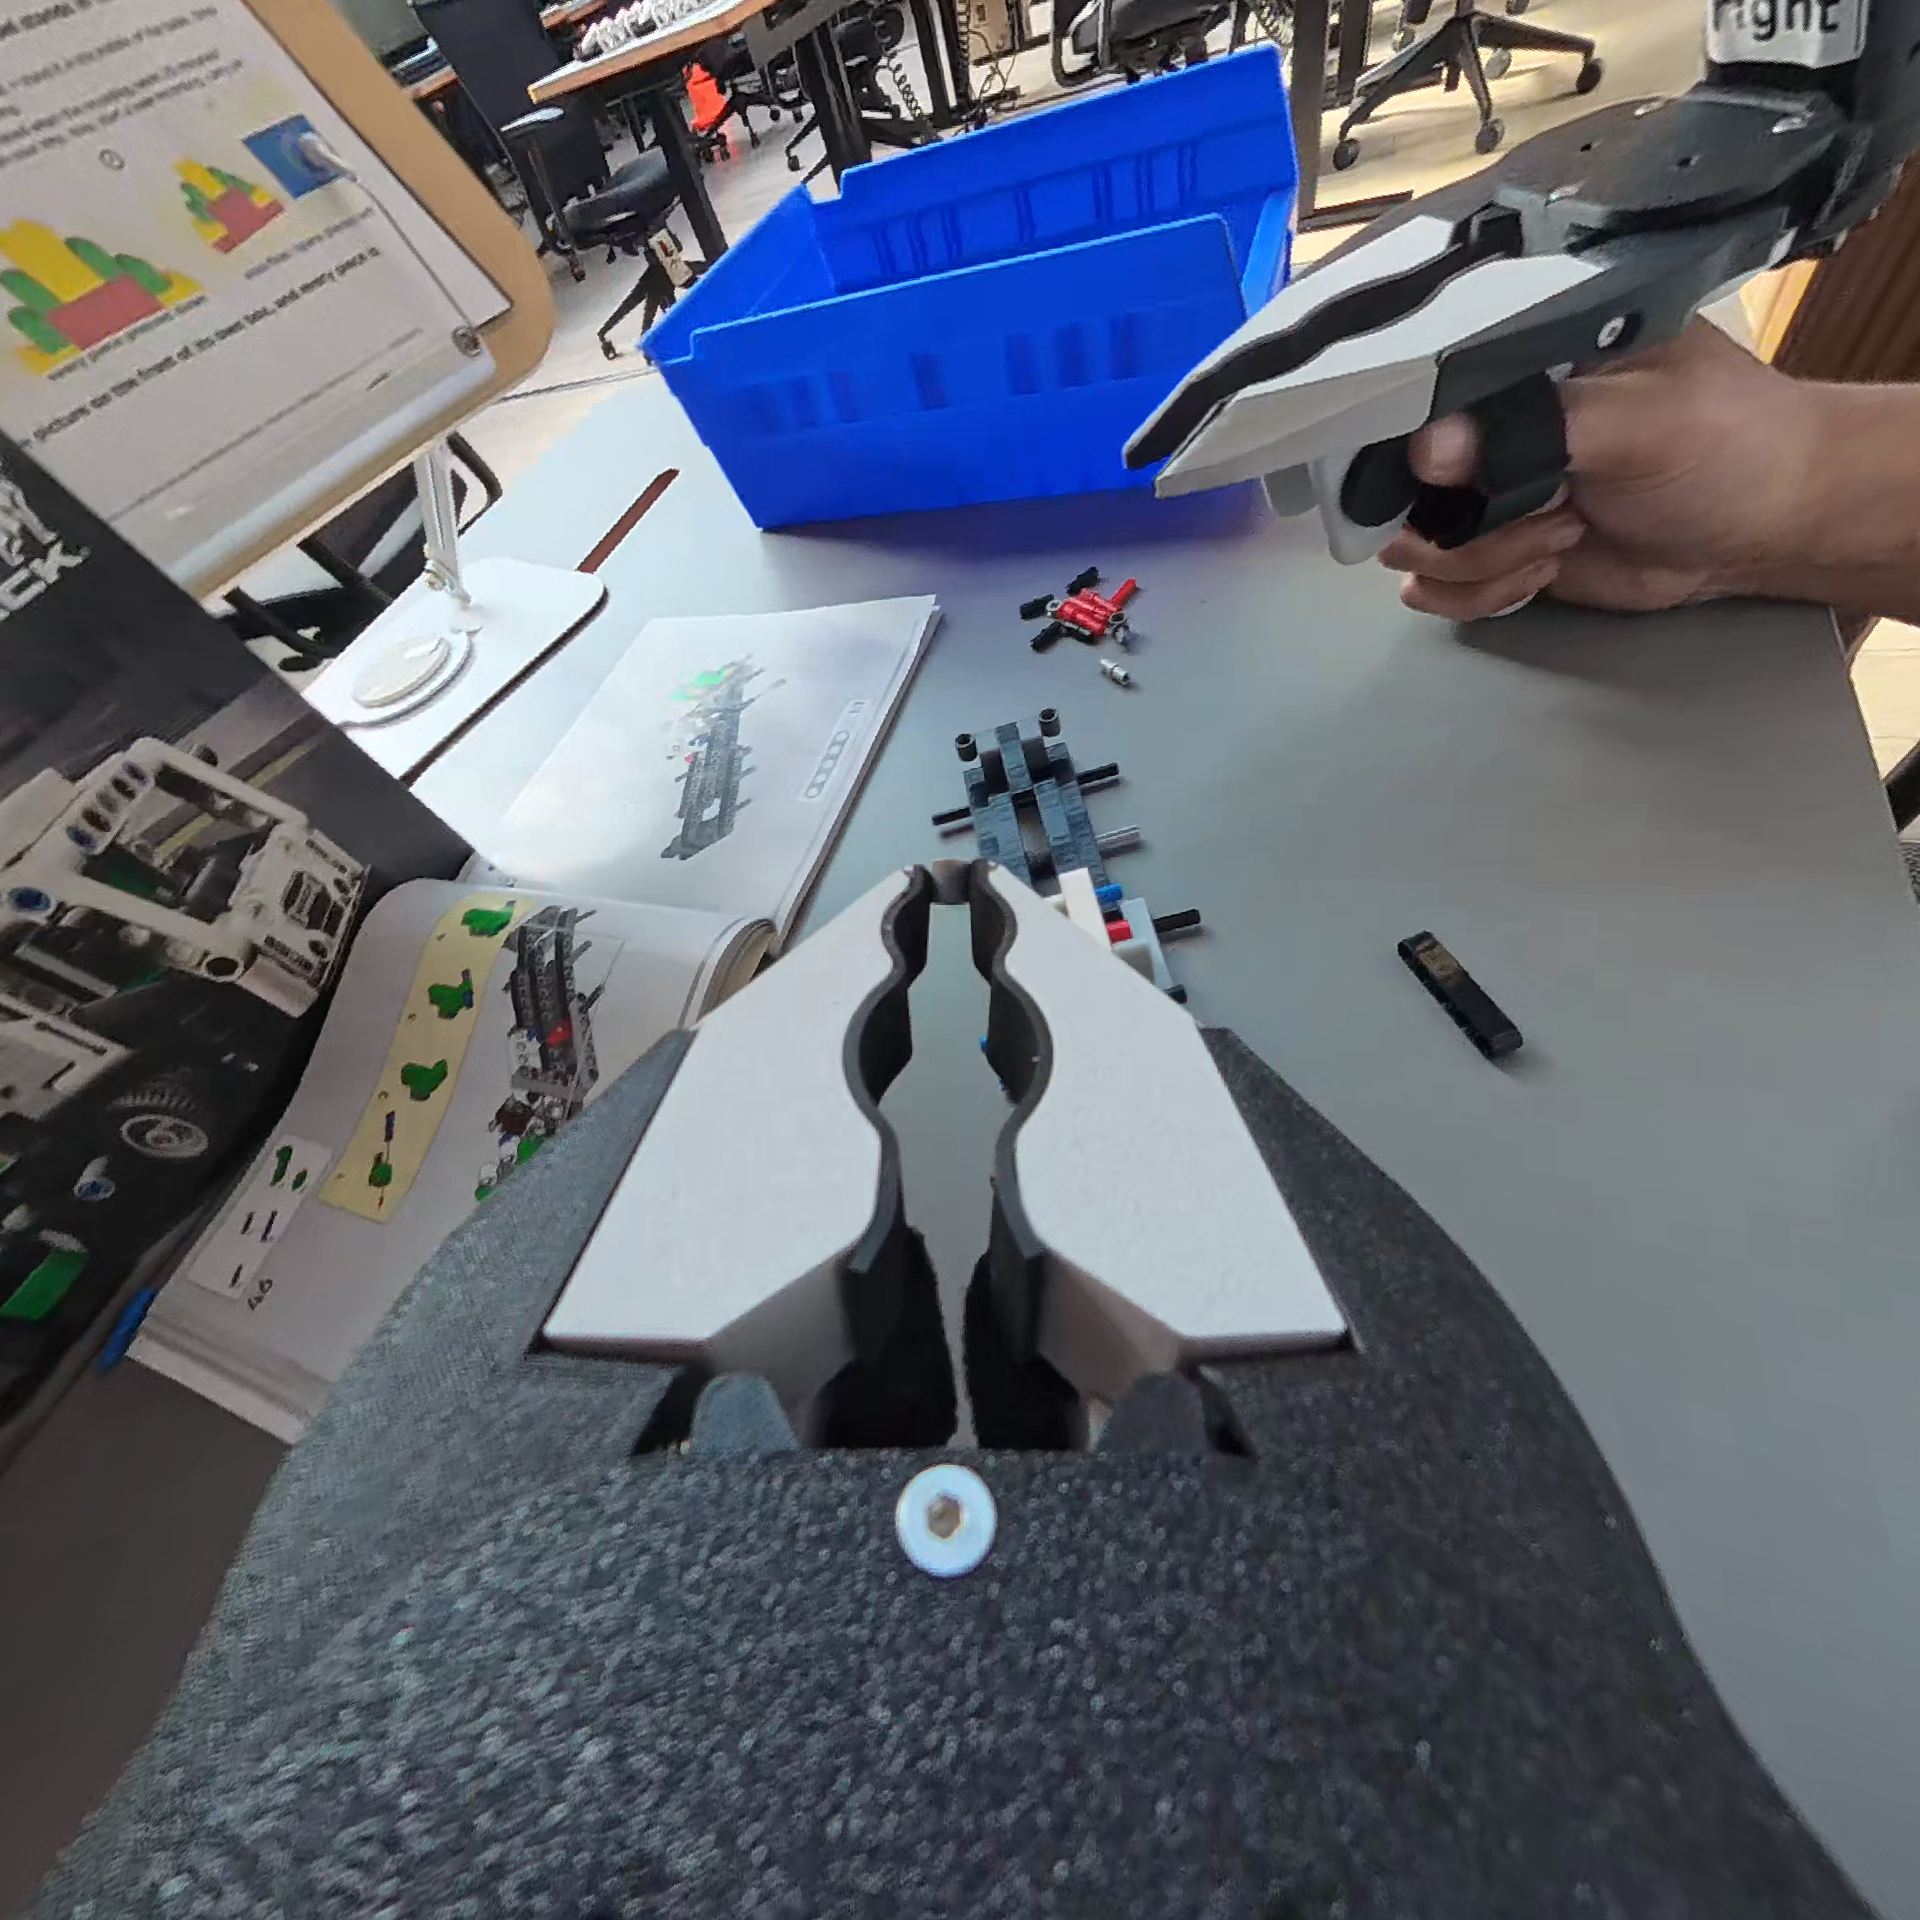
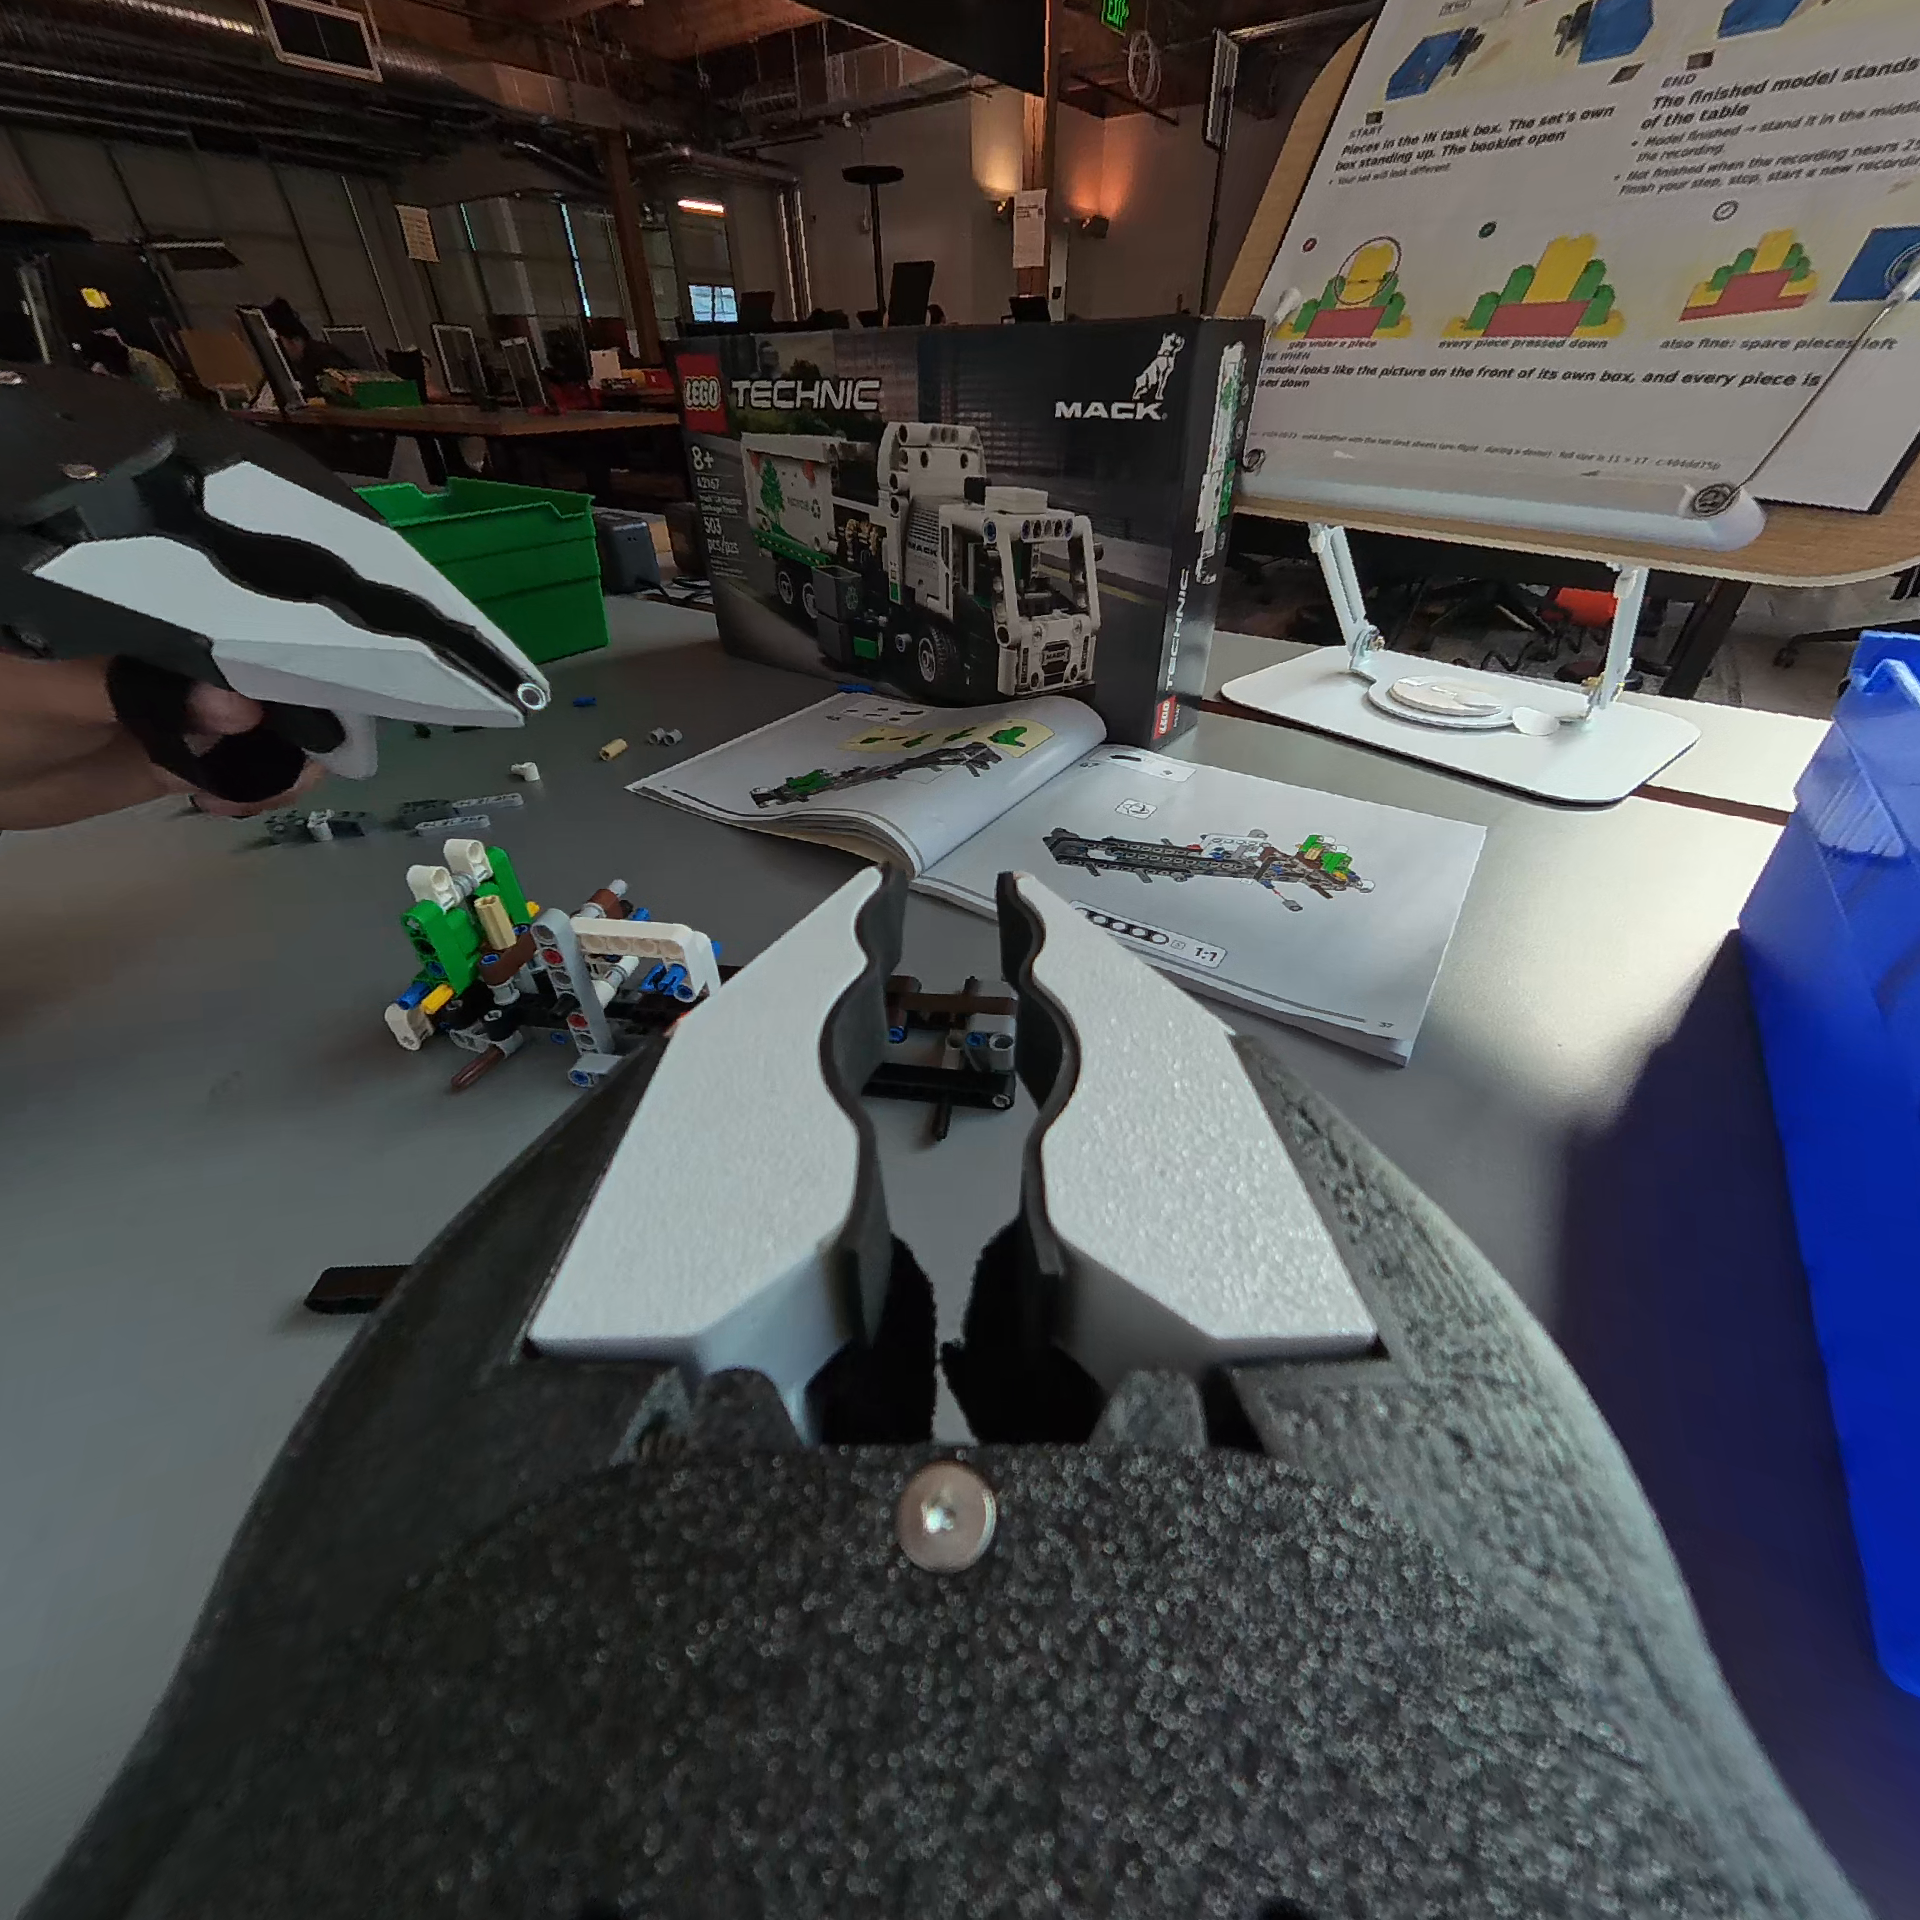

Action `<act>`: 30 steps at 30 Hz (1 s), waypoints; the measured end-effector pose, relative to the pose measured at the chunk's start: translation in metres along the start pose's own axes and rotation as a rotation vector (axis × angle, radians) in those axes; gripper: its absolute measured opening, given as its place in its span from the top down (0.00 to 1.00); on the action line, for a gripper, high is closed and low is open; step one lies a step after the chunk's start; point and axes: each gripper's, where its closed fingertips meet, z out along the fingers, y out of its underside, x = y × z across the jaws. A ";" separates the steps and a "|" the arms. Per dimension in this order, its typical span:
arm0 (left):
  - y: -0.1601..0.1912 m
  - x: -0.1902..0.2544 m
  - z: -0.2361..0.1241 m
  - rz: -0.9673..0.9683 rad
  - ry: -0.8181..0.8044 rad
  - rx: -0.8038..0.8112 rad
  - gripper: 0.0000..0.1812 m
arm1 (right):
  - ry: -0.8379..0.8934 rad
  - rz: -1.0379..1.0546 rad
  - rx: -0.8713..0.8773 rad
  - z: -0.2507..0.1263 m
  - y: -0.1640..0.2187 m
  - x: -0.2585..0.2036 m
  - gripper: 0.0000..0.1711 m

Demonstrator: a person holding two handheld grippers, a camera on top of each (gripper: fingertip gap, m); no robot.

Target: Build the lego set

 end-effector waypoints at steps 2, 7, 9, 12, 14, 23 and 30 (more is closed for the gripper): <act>-0.008 0.006 0.005 0.060 -0.009 0.009 0.97 | -0.007 0.002 -0.006 0.001 0.001 -0.001 0.90; -0.031 0.019 0.021 0.265 -0.023 0.078 0.97 | -0.016 0.005 -0.004 0.000 0.001 -0.001 0.90; -0.039 0.022 0.028 0.363 -0.040 0.113 0.97 | -0.016 0.006 -0.004 0.000 0.000 -0.001 0.89; -0.043 0.025 0.039 0.500 -0.057 0.107 0.97 | -0.013 0.003 0.001 0.000 0.000 -0.001 0.88; -0.042 0.029 0.047 0.574 -0.049 0.092 0.97 | -0.012 -0.001 0.003 0.000 0.000 -0.002 0.88; -0.047 0.035 0.057 0.639 -0.063 0.084 0.97 | -0.016 0.000 -0.002 0.000 0.000 -0.002 0.88; -0.033 0.041 0.057 0.633 -0.071 0.039 0.97 | -0.016 -0.016 -0.004 0.001 0.001 -0.004 0.88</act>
